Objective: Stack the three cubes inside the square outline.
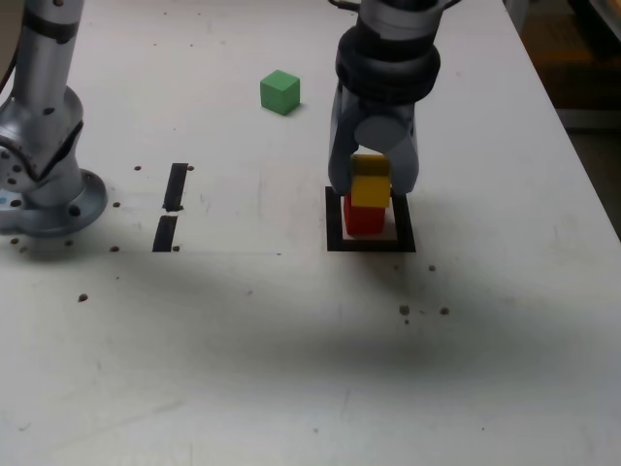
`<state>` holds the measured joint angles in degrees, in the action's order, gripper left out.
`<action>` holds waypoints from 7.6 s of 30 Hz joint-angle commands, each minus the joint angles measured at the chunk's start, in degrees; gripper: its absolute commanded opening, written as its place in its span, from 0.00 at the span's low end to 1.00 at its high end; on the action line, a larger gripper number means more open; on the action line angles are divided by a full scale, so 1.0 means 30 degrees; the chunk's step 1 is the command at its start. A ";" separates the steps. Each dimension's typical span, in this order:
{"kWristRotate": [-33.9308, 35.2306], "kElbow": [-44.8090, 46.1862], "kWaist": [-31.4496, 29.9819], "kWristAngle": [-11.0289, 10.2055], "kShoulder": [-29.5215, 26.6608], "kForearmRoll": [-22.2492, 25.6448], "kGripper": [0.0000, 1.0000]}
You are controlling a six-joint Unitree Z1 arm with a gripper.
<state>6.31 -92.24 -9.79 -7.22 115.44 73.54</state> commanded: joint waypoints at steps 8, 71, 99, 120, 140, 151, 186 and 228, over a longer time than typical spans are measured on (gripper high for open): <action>0.0035 0.0600 0.0055 -0.0214 0.0037 -0.0494 0.26; -1.6782 0.5969 1.4689 -0.3166 -0.0375 -0.5365 0.79; -1.0314 0.1876 0.7800 -0.1115 -0.5150 0.1337 0.24; -0.6560 0.6187 0.7983 -0.2214 -0.4996 0.0404 1.00; -1.0697 0.8058 1.2546 -0.1714 -0.2072 -0.4981 0.87; -1.1022 0.8408 1.2510 -0.1468 -0.1670 -0.5908 0.45; -0.1937 -0.5148 0.0965 0.0400 -0.1529 0.6316 0.14; -0.1399 -0.2649 0.0948 0.0777 -0.0090 0.3880 0.64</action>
<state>2.28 -100.25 -7.03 -5.06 115.30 85.12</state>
